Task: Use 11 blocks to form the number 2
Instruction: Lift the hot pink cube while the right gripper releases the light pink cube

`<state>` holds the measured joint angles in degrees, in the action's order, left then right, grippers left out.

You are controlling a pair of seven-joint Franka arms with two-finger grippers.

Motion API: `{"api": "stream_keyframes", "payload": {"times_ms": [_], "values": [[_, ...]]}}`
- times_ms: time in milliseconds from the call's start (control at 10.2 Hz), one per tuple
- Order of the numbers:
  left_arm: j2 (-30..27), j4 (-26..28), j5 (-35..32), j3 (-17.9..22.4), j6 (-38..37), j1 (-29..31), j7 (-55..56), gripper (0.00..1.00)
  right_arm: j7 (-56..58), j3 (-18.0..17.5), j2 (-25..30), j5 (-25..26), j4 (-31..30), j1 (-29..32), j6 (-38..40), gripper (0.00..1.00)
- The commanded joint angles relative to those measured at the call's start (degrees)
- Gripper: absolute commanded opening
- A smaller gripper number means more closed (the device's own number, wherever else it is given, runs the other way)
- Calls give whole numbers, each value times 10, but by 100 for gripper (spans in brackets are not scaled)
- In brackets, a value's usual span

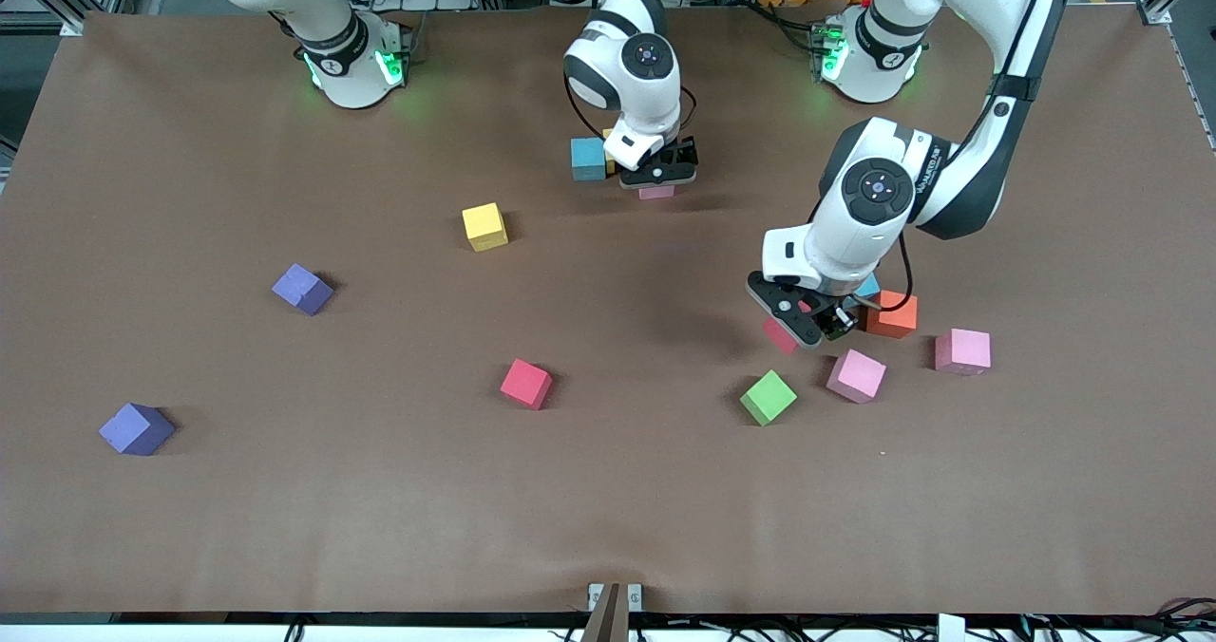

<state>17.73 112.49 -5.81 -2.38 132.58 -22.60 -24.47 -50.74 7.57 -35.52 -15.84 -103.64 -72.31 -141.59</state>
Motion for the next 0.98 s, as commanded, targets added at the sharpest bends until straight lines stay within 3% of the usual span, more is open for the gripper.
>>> {"api": "stream_keyframes", "payload": {"times_ms": [0, 393, 883], "values": [[11, -14, -2, -1, -7, -4, -43, 0, -2, 1, 11, -9, 5, 5, 3, 100], [13, -13, -2, -5, -7, -21, -177, 0, 4, 0, 47, -7, -8, 22, 17, 100], [12, -12, -1, -5, -7, -12, -329, 0, 25, -41, 152, 17, -109, 88, 18, 100]]}}
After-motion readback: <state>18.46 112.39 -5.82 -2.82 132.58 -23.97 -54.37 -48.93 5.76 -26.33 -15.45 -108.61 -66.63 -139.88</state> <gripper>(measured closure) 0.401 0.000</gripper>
